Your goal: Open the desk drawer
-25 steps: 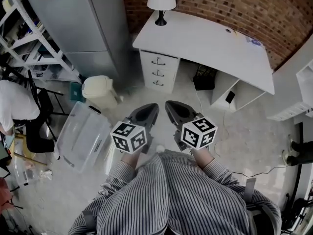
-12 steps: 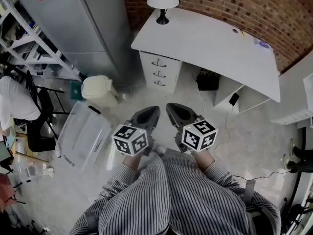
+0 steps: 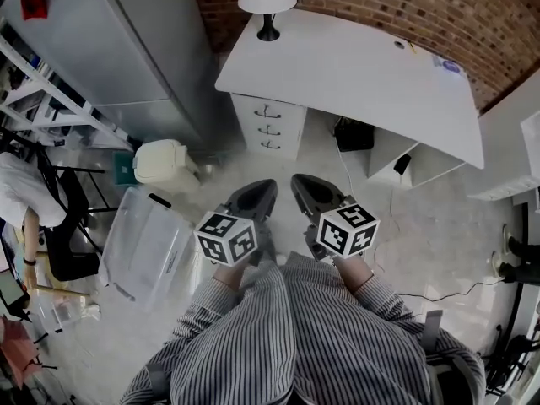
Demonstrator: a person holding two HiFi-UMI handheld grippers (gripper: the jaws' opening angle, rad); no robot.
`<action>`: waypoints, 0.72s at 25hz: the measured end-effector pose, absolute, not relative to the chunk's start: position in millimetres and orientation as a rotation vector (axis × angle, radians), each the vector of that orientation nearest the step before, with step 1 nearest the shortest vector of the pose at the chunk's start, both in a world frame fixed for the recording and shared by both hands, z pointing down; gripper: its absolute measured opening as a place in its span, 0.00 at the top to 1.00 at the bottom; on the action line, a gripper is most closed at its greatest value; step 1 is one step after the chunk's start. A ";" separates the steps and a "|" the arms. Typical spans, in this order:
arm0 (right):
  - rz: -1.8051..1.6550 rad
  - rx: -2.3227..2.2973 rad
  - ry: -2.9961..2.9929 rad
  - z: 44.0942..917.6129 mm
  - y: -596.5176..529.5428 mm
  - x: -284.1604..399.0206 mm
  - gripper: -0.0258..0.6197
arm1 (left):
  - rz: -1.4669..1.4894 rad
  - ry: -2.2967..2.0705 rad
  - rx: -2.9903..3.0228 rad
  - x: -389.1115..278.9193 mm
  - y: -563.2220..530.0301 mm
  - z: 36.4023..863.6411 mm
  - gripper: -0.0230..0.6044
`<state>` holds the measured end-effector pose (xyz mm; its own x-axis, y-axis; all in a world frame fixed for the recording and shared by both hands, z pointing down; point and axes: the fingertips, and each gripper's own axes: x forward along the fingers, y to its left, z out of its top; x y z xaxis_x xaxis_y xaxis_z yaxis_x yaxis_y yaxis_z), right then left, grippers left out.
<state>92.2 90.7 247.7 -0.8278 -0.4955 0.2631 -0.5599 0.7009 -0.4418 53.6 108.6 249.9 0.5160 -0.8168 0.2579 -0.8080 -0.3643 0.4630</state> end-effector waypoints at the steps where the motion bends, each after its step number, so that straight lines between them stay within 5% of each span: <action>1: 0.785 0.872 -2.781 248.1 84.7 87.4 0.93 | -0.017 -1.315 2.224 49.7 101.6 250.7 0.94; 18: 0.779 1.032 -2.753 237.1 -50.8 -11.5 0.93 | 0.023 -1.214 2.289 -53.4 -41.4 238.2 0.94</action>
